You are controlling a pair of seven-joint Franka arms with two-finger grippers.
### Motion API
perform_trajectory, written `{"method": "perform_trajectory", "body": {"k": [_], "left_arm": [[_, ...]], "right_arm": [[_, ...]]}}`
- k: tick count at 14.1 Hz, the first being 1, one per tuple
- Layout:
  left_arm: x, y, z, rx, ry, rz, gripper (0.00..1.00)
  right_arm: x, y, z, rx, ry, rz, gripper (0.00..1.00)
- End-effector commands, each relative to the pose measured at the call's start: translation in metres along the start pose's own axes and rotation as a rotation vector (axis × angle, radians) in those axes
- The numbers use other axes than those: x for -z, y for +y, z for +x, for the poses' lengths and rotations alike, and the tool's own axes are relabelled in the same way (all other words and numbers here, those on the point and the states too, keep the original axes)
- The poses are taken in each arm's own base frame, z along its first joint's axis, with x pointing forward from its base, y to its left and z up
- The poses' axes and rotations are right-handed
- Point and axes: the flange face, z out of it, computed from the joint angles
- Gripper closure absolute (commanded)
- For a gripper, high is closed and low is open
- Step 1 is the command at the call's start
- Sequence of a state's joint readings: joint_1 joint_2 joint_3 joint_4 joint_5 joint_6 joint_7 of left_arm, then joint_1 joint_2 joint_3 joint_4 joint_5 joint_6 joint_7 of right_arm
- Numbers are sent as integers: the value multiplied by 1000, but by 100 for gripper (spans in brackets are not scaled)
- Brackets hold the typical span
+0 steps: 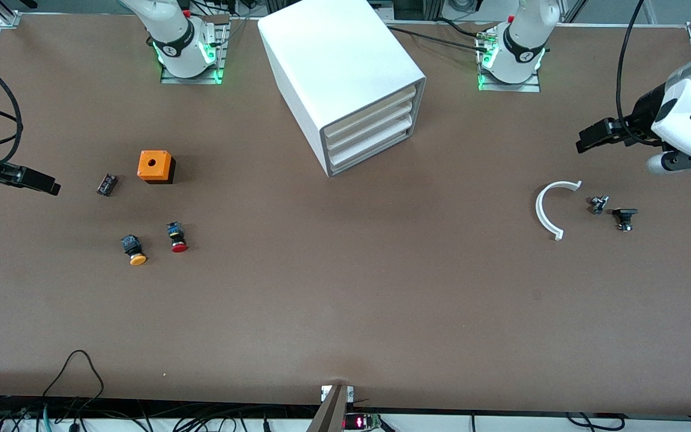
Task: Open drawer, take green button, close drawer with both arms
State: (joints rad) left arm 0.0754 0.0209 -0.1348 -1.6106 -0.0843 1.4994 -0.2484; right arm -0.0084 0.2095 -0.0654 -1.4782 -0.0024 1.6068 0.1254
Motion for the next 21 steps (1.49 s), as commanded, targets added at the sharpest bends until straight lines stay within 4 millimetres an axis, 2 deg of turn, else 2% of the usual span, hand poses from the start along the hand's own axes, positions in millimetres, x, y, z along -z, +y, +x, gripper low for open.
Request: {"method": "perform_trajectory", "body": {"k": [1,5,6,8,10,11,12,13,16,18,19,21], "left_arm": [[6,-2,4,-29,17,12,0],[7,-5,6,-25,18,13,0],[1,-7,11,-19,9,5,0],[-28,0,29,-22,-45,23,0],[-75,7,52,-32,-142,25,0],[-86,8,56,-36,-176,10,0],[-104,18,59,-51,-230,-23,0],[-133,32,63,-64,-308,-50,0],[-252,86,68,-110,-586,-259,0],[-323,124,50,-186,-669,-451,0],[-355,133,35,-185,-697,-528,0],[-404,155,2,-178,-718,-675,0]], "right_arm": [[6,-1,-15,17,-1,-6,0],[7,-3,-23,24,-7,-10,0],[8,-9,-28,40,-5,-15,0],[8,-13,-39,55,4,-39,0],[8,-16,-43,64,17,-44,0],[8,-16,-42,62,20,-44,0],[8,-17,-42,61,20,-42,0],[9,-17,-41,61,26,-40,0],[7,-21,-27,69,81,-16,0],[2,-25,-23,74,81,8,0],[-5,-31,-21,83,70,9,0],[-17,-60,-20,121,57,-11,0]]}}
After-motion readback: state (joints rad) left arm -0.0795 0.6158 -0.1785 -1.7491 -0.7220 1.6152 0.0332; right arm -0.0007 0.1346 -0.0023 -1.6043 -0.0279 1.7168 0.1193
